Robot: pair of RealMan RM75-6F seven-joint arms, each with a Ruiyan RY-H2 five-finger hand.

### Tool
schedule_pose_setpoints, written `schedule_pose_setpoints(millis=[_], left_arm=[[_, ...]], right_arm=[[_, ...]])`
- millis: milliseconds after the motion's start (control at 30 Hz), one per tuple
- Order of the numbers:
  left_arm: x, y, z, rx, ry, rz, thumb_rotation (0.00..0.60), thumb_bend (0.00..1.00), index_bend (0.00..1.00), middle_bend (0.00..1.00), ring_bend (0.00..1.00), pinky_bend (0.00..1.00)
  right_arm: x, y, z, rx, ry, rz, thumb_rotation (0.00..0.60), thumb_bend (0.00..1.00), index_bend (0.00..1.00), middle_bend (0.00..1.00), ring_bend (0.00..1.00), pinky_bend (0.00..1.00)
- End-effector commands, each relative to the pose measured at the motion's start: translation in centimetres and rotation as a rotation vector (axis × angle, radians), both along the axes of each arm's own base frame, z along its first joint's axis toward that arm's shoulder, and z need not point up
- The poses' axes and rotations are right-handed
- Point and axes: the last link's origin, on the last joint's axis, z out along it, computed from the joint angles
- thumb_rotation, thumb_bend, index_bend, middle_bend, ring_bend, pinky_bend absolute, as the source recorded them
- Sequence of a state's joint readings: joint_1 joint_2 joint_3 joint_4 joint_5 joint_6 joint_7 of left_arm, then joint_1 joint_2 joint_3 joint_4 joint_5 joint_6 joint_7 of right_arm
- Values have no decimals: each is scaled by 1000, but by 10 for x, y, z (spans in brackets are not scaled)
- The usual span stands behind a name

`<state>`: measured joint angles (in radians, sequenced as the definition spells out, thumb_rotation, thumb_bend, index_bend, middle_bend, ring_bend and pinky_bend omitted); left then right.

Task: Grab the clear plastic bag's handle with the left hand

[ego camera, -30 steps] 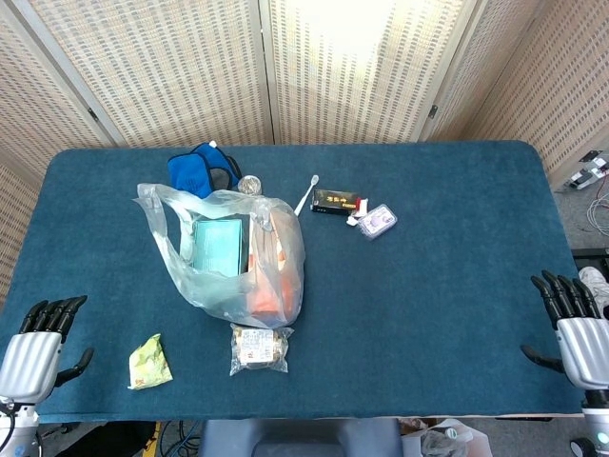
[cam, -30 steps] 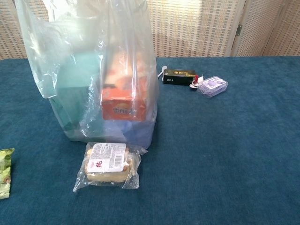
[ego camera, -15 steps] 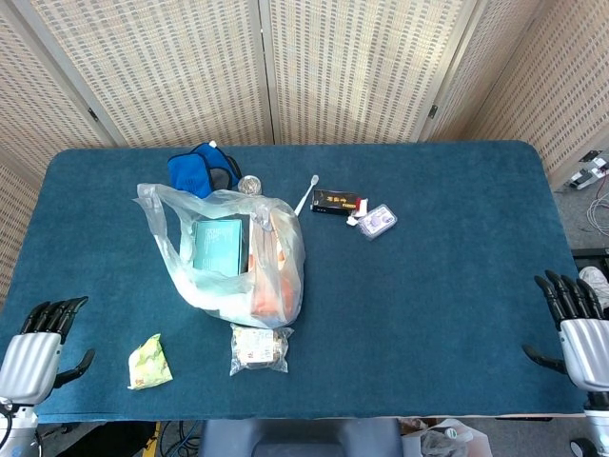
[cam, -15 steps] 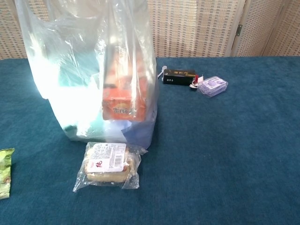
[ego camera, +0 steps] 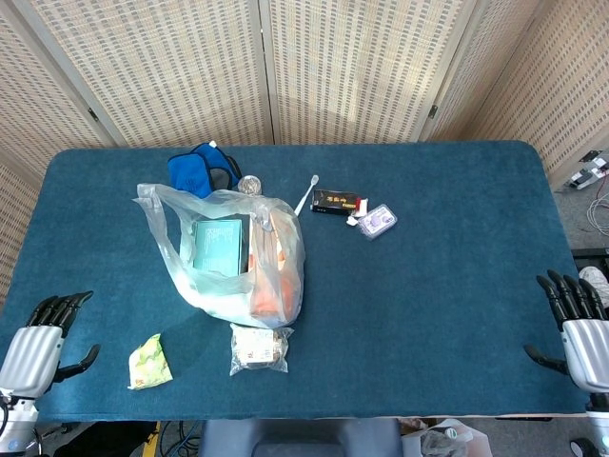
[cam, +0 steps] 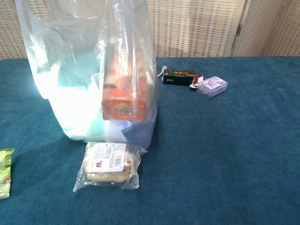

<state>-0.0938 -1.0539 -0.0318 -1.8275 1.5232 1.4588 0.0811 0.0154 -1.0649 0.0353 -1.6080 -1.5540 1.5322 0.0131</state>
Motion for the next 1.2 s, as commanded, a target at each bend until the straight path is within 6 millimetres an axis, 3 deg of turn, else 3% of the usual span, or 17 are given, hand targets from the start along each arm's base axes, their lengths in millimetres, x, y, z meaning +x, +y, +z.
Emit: schedule_pose_setpoints(millis=[33, 567, 767, 933, 1200], left_arm=[[1, 10, 6, 2, -54, -12, 600, 261, 129, 159, 151, 82], [32, 50, 22, -138, -375, -97, 600, 250, 128, 159, 159, 82], [41, 60, 25, -172, -408, -106, 600, 250, 128, 159, 162, 81], [49, 64, 23, -197, -417, -116, 600, 250, 128, 159, 162, 82], [70, 79, 25, -261, -529, -127, 600, 249, 129, 159, 167, 82]], right_arm=[[0, 0, 0, 0, 2, -2, 600, 0, 0, 32, 0, 12], [5, -1, 0, 1, -3, 16, 600, 0, 0, 32, 0, 12], [13, -6, 1, 19, -25, 55, 600, 0, 0, 32, 0, 12], [36, -25, 5, 23, 4, 154, 600, 0, 0, 39, 0, 12], [100, -75, -5, 68, -42, 424, 600, 50, 0, 61, 0, 12]])
